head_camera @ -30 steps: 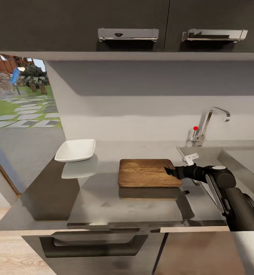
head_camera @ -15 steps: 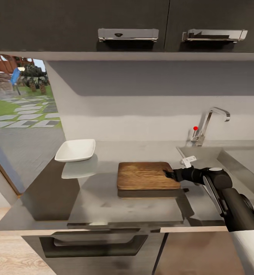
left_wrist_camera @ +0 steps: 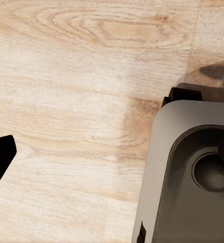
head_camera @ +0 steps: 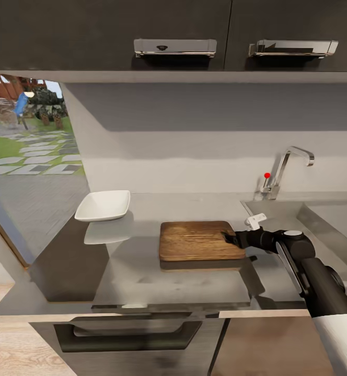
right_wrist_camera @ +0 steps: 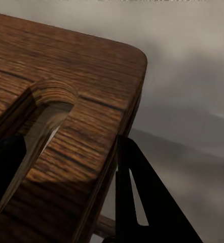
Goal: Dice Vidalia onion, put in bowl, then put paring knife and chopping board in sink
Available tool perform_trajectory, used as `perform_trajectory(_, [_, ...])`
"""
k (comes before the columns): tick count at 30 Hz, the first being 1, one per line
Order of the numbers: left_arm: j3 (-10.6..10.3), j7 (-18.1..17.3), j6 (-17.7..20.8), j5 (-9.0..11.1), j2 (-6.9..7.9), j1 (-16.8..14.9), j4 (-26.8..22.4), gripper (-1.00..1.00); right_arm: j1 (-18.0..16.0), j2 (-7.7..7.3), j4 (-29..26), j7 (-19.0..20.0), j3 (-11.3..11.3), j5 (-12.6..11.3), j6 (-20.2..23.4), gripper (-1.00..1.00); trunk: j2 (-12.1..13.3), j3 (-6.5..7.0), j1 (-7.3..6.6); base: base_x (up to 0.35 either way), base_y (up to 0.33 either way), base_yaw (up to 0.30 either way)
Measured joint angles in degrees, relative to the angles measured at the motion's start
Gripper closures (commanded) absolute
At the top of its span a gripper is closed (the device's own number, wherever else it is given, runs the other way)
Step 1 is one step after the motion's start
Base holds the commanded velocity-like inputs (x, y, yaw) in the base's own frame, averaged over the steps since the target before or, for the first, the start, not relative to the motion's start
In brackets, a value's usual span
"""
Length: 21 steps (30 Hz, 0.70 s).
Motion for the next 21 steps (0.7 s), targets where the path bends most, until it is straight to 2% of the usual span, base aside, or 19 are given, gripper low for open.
perform_trajectory(21, [0.0,0.0,0.0,0.0,0.0,0.0,0.0,-1.0,0.0,0.0,0.02,-0.08,0.09,-0.05,-0.13,1.0,0.0,0.0,0.0,0.0,0.0,0.0])
